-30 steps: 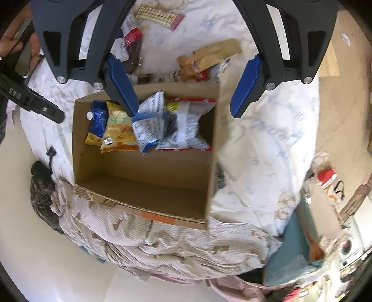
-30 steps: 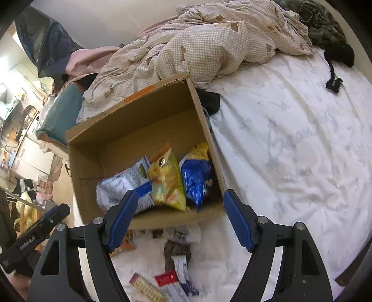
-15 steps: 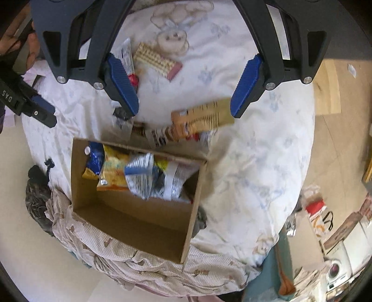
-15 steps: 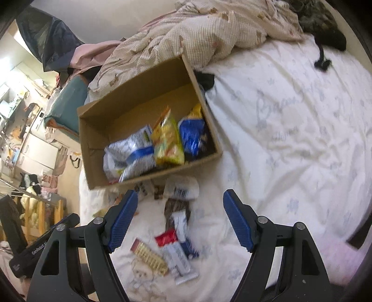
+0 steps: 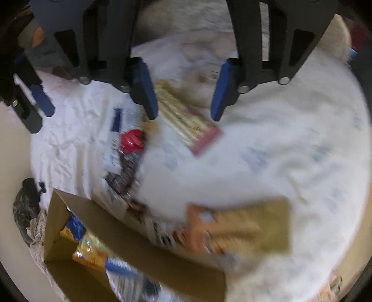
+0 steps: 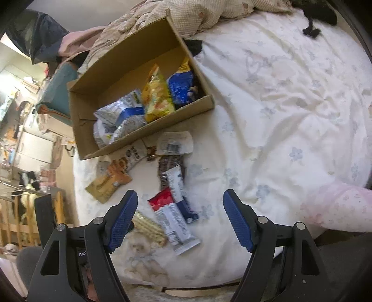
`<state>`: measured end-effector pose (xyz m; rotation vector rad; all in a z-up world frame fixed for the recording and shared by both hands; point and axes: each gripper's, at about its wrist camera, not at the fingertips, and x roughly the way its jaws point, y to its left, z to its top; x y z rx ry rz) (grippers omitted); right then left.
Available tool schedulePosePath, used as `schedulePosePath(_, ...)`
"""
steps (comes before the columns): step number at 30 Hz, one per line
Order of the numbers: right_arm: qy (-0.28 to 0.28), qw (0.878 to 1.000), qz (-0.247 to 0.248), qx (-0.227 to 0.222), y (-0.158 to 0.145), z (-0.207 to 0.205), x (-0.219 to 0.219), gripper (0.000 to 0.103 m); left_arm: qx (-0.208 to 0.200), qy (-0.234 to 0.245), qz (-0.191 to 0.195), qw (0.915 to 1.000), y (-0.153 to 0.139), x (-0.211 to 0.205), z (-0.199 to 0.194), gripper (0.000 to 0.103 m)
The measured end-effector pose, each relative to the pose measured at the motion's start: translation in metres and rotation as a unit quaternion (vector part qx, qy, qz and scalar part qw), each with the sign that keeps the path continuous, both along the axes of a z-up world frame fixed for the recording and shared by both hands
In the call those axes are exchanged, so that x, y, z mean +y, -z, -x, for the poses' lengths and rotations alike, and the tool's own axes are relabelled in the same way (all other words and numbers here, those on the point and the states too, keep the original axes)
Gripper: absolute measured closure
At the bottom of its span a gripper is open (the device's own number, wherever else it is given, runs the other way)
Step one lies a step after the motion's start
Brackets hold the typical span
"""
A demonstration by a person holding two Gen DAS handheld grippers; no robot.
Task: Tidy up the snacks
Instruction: 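Grasp the pink wafer bar with the left tool while the right tool grasps the red-white bar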
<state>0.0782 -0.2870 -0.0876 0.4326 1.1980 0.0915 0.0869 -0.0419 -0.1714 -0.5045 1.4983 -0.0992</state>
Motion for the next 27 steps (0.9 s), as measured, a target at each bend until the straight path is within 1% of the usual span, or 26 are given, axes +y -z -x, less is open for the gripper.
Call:
schedulePosePath(1, -0.001, 1.000, 0.006, -0.005, -0.001, 0.001, -0.001, 0.024, 0.001, -0.001, -0.001, 1.0000, 0.001, -0.004, -0.001, 0.062)
schedulePosePath(3, -0.006, 1.000, 0.008, -0.010, -0.003, 0.004, -0.003, 0.024, 0.000, -0.004, -0.017, 0.9998, 0.005, -0.010, -0.003, 0.062)
schedulePosePath(4, -0.006, 1.000, 0.011, -0.012, -0.003, 0.005, -0.004, 0.024, 0.005, -0.010, -0.028, 0.9995, 0.009, -0.011, -0.004, 0.062)
schedulePosePath(6, -0.003, 1.000, 0.018, -0.011, -0.003, 0.006, -0.007, 0.024, 0.019, -0.018, -0.032, 0.9991, 0.017, -0.012, -0.005, 0.062)
schedulePosePath(7, -0.001, 1.000, 0.018, -0.009, -0.002, 0.006, -0.008, 0.024, 0.022, -0.005, -0.042, 0.9989, 0.020, -0.016, -0.007, 0.062)
schedulePosePath(8, 0.001, 1.000, 0.017, -0.008, -0.001, 0.006, -0.009, 0.024, 0.017, 0.024, -0.062, 0.9976, 0.020, -0.024, -0.010, 0.062)
schedulePosePath(9, 0.002, 1.000, 0.016, -0.006, 0.000, 0.005, -0.010, 0.024, 0.012, 0.041, -0.073, 0.9964, 0.019, -0.029, -0.010, 0.062)
schedulePosePath(10, 0.003, 1.000, 0.017, -0.005, 0.001, 0.004, -0.010, 0.024, 0.003, 0.063, -0.089, 0.9940, 0.018, -0.036, -0.010, 0.066)
schedulePosePath(11, 0.002, 1.000, 0.017, -0.004, 0.002, 0.003, -0.009, 0.024, -0.001, 0.072, -0.097, 0.9927, 0.017, -0.038, -0.009, 0.074)
schedulePosePath(13, -0.002, 1.000, 0.013, 0.001, 0.005, 0.001, -0.007, 0.024, -0.004, 0.086, -0.098, 0.9914, 0.016, -0.038, -0.008, 0.080)
schedulePosePath(16, -0.012, 1.000, -0.008, 0.023, 0.015, -0.002, -0.002, 0.024, -0.001, 0.113, -0.089, 0.9897, 0.011, -0.034, -0.006, 0.082)
schedulePosePath(17, -0.017, 0.999, -0.019, 0.033, 0.019, -0.003, 0.000, 0.024, -0.001, 0.117, -0.081, 0.9898, 0.006, -0.029, -0.005, 0.082)
schedulePosePath(18, -0.023, 0.998, -0.041, 0.049, 0.027, -0.004, 0.002, 0.025, -0.002, 0.120, -0.076, 0.9899, 0.001, -0.025, -0.006, 0.082)
schedulePosePath(20, -0.037, 0.994, -0.064, 0.074, 0.038, -0.006, 0.007, 0.033, -0.018, 0.131, -0.068, 0.9888, -0.020, -0.016, 0.000, 0.082)
schedulePosePath(21, -0.049, 0.992, -0.067, 0.091, 0.045, -0.008, 0.011, 0.038, -0.026, 0.138, -0.069, 0.9878, -0.029, -0.014, 0.003, 0.082)
schedulePosePath(22, -0.056, 0.991, -0.063, 0.099, 0.048, -0.009, 0.015, 0.046, -0.037, 0.147, -0.067, 0.9862, -0.042, -0.013, 0.005, 0.082)
schedulePosePath(23, -0.063, 0.991, -0.052, 0.107, 0.052, -0.009, 0.020, 0.048, -0.046, 0.154, -0.066, 0.9848, -0.051, -0.011, 0.006, 0.082)
schedulePosePath(24, -0.073, 0.990, -0.042, 0.114, 0.055, -0.010, 0.025, 0.051, -0.058, 0.167, -0.073, 0.9814, -0.065, -0.010, 0.009, 0.082)
schedulePosePath(25, -0.081, 0.989, -0.035, 0.118, 0.058, -0.010, 0.030, 0.054, -0.065, 0.176, -0.081, 0.9789, -0.070, -0.009, 0.010, 0.082)
schedulePosePath(27, -0.095, 0.988, -0.024, 0.122, 0.061, -0.009, 0.039, 0.055, -0.069, 0.191, -0.097, 0.9742, -0.077, -0.003, 0.012, 0.082)
